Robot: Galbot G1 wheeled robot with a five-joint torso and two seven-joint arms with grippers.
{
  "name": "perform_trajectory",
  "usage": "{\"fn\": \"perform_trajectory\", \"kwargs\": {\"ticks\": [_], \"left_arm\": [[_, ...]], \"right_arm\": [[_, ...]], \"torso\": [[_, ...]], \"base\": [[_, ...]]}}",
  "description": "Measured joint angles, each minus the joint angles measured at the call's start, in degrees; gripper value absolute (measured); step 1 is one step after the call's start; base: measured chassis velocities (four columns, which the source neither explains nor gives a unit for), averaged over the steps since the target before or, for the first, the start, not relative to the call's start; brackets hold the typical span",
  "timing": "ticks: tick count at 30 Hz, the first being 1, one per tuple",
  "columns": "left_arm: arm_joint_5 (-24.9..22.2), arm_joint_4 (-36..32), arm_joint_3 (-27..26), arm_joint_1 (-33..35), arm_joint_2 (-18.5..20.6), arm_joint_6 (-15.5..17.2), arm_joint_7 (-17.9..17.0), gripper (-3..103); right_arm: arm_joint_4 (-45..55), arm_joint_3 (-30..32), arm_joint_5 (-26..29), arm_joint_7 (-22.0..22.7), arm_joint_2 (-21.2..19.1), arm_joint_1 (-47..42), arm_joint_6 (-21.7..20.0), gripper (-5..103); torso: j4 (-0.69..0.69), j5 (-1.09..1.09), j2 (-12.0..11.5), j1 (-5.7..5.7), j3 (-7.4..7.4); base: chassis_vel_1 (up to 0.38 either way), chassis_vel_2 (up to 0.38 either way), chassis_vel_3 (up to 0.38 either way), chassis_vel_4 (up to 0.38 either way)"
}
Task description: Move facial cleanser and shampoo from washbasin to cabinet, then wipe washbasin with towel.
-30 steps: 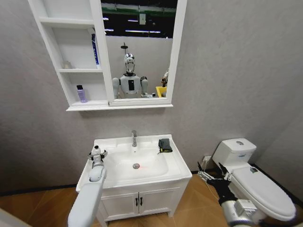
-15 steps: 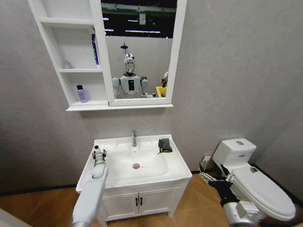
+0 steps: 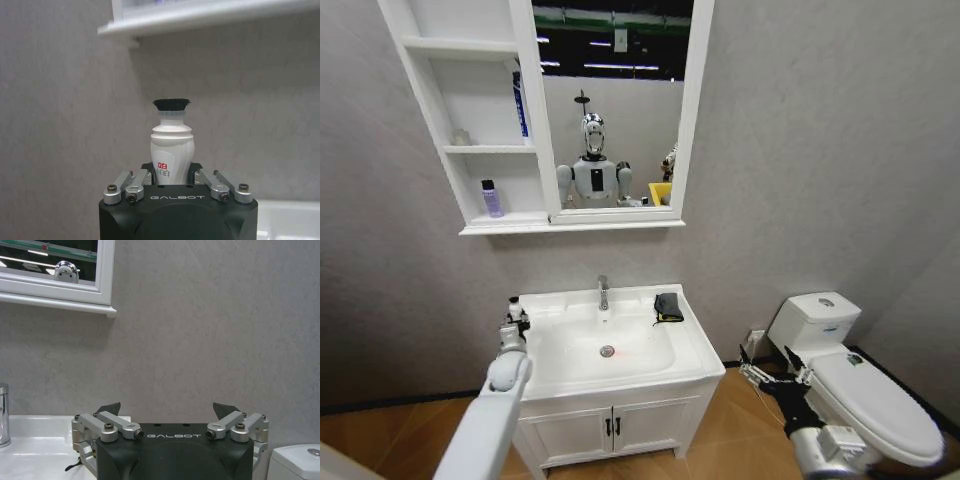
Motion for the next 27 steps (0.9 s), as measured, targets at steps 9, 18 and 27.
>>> {"fn": "perform_trajectory", "kwargs": {"ticks": [9, 18, 27], "left_arm": [[-33.5, -25.4, -0.5, -6.5, 21.9, 17.1, -9.7, 30], [-45.4, -17.4, 9.3, -32.4, 28.9, 19.5, -9.5, 30], [-46.4, -0.8, 24.6, -54.2, 24.0, 18.6, -6.1, 30]], "right_arm": [[-0.4, -1.1, -0.5, -0.2, 0.1, 1.1, -0.7, 100], [1.0, -0.9, -0.5, -0.2, 0.0, 0.2, -1.0, 100], [2.1, 0.2, -0.3, -0.2, 0.4, -1.3, -0.5, 100]], "torso": [[-0.03, 0.02, 0.0, 0.00, -0.01], [-0.04, 0.02, 0.0, 0.00, 0.00], [-0.03, 0.01, 0.0, 0.01, 0.01]], "base": [[0.000, 0.000, 0.000, 0.000], [0.000, 0.000, 0.000, 0.000], [0.000, 0.000, 0.000, 0.000]]}}
